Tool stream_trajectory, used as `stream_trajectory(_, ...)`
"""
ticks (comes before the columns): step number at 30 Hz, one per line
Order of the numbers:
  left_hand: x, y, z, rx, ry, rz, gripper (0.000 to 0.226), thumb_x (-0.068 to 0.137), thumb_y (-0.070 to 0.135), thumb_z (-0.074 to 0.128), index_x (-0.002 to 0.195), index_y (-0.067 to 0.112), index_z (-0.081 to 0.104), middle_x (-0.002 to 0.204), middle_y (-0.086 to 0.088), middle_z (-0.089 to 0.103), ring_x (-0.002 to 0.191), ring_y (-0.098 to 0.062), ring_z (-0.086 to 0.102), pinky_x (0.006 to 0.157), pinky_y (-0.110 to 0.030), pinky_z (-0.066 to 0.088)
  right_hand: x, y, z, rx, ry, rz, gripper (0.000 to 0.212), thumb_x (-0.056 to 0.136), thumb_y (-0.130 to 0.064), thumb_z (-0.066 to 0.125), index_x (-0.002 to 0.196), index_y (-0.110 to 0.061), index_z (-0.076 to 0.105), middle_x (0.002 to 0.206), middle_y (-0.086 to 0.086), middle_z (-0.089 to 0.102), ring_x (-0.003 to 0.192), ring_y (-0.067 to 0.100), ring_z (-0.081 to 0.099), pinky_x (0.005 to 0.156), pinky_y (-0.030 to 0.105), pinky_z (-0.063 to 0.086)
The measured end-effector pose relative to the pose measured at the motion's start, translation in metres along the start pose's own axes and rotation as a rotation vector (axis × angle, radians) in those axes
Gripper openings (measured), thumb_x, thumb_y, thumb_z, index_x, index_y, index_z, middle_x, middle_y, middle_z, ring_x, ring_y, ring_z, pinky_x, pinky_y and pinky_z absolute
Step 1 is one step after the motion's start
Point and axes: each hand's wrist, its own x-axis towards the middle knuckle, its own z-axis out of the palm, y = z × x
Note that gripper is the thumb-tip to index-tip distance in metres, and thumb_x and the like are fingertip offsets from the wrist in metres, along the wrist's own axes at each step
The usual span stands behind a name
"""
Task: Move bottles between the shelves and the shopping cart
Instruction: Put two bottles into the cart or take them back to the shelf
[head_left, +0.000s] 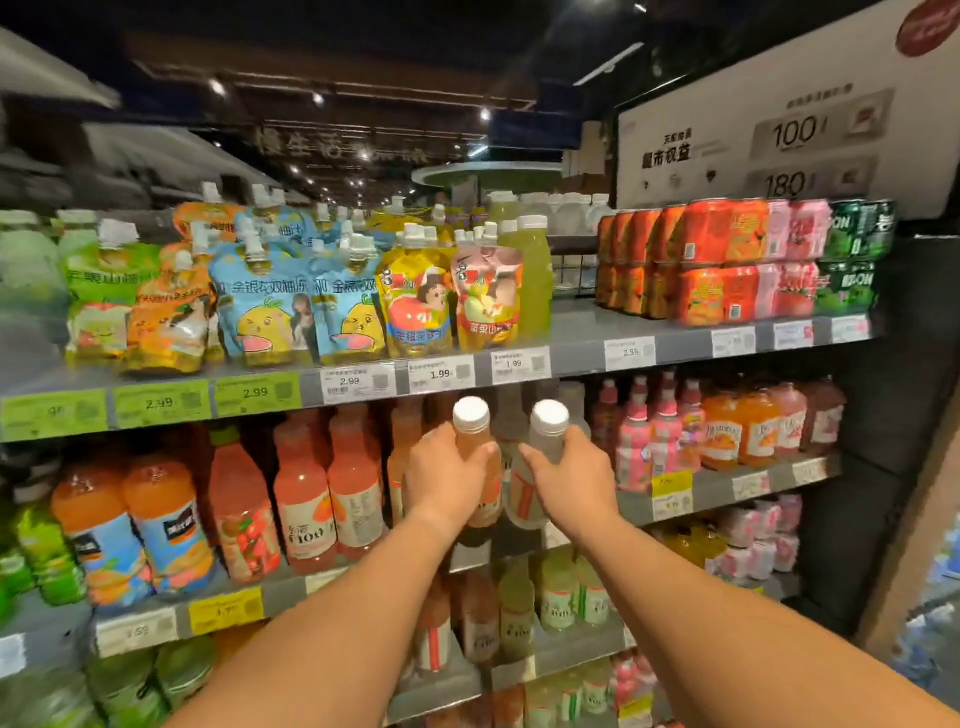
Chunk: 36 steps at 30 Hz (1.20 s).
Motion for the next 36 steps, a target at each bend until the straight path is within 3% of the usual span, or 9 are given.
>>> stream_trajectory(5,0.019,0.003,0.030,0.054,0.080,-0.104,0.033,0.085,0.049,0.068,0.103,0.022,0.067,0.108,0.000,0.069,0.102,-0.021,0.064,0.076,-0.026,0.041,0.045,0.013,0.017,0.014,-0.120,-0.088,0.039,0.088,-0.049,0.062,0.113,-0.020,0.056,0.111,0.004,0.066,0.105,0.026,0.061,0.087,0.040,0.051)
stream_trajectory(8,0.031,0.002,0.048,0.100,0.073,-0.145,0.040,0.085,0.050,0.067,0.109,0.017,0.066,0.112,-0.004,0.068,0.105,-0.024,0.063,0.084,-0.032,0.049,0.063,0.023,0.029,0.002,-0.174,-0.121,0.041,0.088,-0.049,0.062,0.116,-0.020,0.055,0.113,0.003,0.065,0.106,0.025,0.060,0.087,0.037,0.051)
stream_trajectory(13,0.046,-0.003,0.072,0.186,0.001,-0.286,0.046,0.084,0.054,0.067,0.108,0.014,0.063,0.111,-0.008,0.068,0.104,-0.028,0.063,0.075,-0.031,0.043,0.086,0.039,0.049,-0.061,-0.292,-0.074,0.043,0.091,-0.050,0.058,0.115,-0.015,0.054,0.108,0.005,0.064,0.097,0.024,0.061,0.074,0.033,0.050)
stream_trajectory(17,0.060,-0.011,0.082,0.156,-0.019,-0.402,0.052,0.086,0.053,0.066,0.112,0.008,0.063,0.115,-0.011,0.068,0.108,-0.031,0.062,0.073,-0.027,0.039,0.104,0.040,0.061,-0.125,-0.358,-0.095,0.039,0.091,-0.053,0.057,0.094,-0.014,0.057,0.095,0.006,0.066,0.085,0.024,0.062,0.070,0.033,0.050)
stream_trajectory(20,0.060,-0.018,0.092,0.110,0.001,-0.442,0.061,0.088,0.054,0.063,0.124,0.004,0.058,0.120,-0.013,0.066,0.112,-0.031,0.061,0.079,-0.027,0.042,0.110,0.043,0.068,-0.139,-0.359,-0.110,0.040,0.089,-0.056,0.056,0.075,-0.019,0.049,0.090,0.007,0.066,0.073,0.022,0.058,0.065,0.032,0.048)
stream_trajectory(23,0.051,-0.024,0.096,0.064,0.037,-0.447,0.073,0.087,0.058,0.061,0.137,0.005,0.051,0.123,-0.013,0.065,0.115,-0.031,0.060,0.087,-0.029,0.045,0.103,0.050,0.071,-0.137,-0.328,-0.125,0.046,0.089,-0.062,0.051,0.092,-0.016,0.055,0.090,0.003,0.065,0.079,0.021,0.062,0.068,0.036,0.054)
stream_trajectory(31,0.035,-0.014,0.085,0.056,-0.013,-0.443,0.072,0.090,0.057,0.058,0.139,0.006,0.045,0.133,-0.015,0.059,0.123,-0.033,0.055,0.094,-0.034,0.044,0.084,0.044,0.057,-0.145,-0.343,-0.099,0.061,0.090,-0.060,0.053,0.120,-0.007,0.048,0.110,0.010,0.064,0.098,0.028,0.063,0.067,0.031,0.045)
stream_trajectory(34,0.016,-0.011,0.067,0.053,0.043,-0.382,0.073,0.088,0.055,0.061,0.143,0.010,0.045,0.136,-0.012,0.058,0.125,-0.031,0.054,0.097,-0.033,0.044,0.061,0.039,0.043,-0.071,-0.250,-0.135,0.066,0.088,-0.054,0.059,0.132,-0.007,0.043,0.127,0.013,0.056,0.114,0.031,0.057,0.085,0.037,0.048)
stream_trajectory(36,-0.004,-0.016,0.051,0.047,0.080,-0.348,0.066,0.086,0.055,0.063,0.138,0.016,0.051,0.132,-0.008,0.062,0.121,-0.029,0.057,0.097,-0.033,0.045,0.034,0.038,0.039,-0.061,-0.164,-0.182,0.062,0.087,-0.050,0.061,0.131,-0.009,0.047,0.127,0.011,0.055,0.116,0.030,0.054,0.092,0.039,0.046)
